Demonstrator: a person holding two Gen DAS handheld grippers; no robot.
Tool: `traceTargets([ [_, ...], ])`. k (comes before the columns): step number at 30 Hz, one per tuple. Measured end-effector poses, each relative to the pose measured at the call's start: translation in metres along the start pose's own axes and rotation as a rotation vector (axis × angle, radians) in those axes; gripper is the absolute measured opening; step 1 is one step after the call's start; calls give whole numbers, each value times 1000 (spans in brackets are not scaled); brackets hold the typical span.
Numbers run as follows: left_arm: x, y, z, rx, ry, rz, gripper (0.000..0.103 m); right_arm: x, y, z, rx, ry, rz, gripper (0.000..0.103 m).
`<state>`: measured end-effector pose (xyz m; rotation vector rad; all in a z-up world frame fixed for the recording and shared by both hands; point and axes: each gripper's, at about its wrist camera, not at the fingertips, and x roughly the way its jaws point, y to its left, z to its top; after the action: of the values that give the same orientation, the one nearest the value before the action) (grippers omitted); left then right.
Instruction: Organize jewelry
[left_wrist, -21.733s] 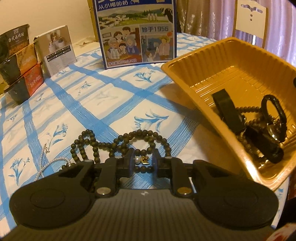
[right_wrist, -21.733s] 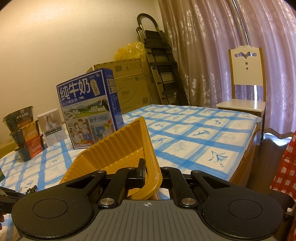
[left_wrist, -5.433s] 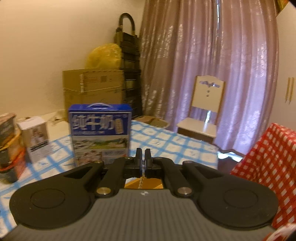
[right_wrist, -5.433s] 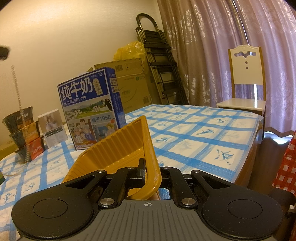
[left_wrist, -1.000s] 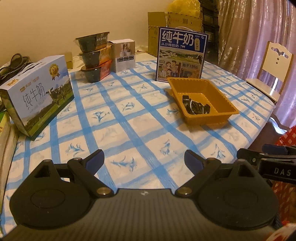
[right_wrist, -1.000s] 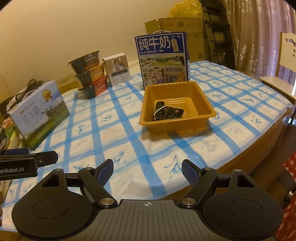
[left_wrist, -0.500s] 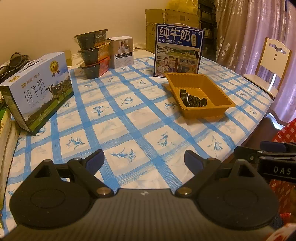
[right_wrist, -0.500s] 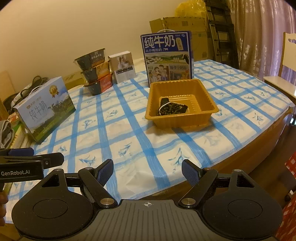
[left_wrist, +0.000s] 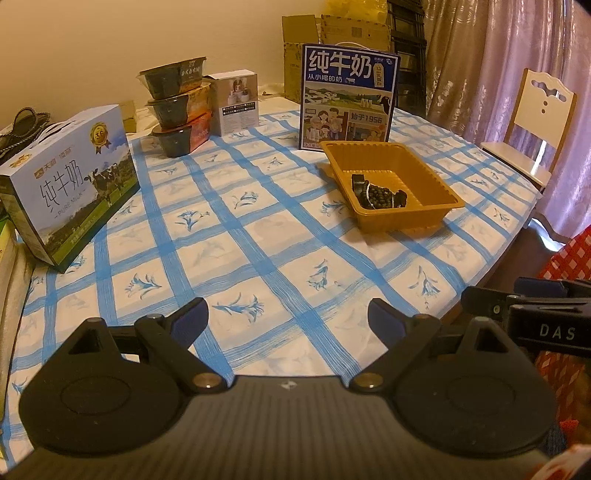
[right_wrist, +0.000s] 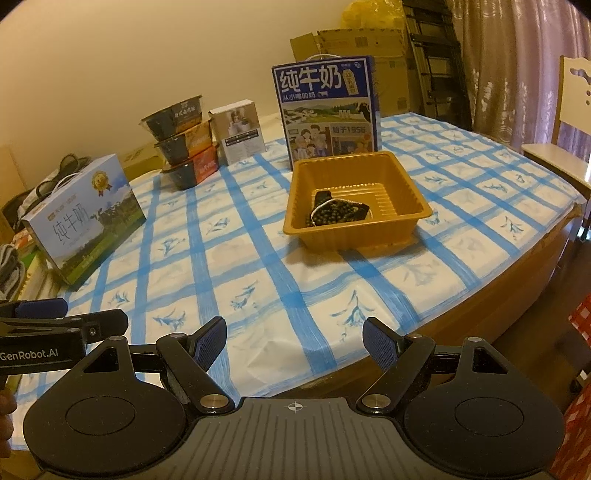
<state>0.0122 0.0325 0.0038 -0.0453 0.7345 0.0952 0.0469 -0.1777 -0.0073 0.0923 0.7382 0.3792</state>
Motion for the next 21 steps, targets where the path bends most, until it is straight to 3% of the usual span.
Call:
traceTargets([
  [21,0,-1,0,0,0,0,92,1,0,0,0,0,-3,80],
])
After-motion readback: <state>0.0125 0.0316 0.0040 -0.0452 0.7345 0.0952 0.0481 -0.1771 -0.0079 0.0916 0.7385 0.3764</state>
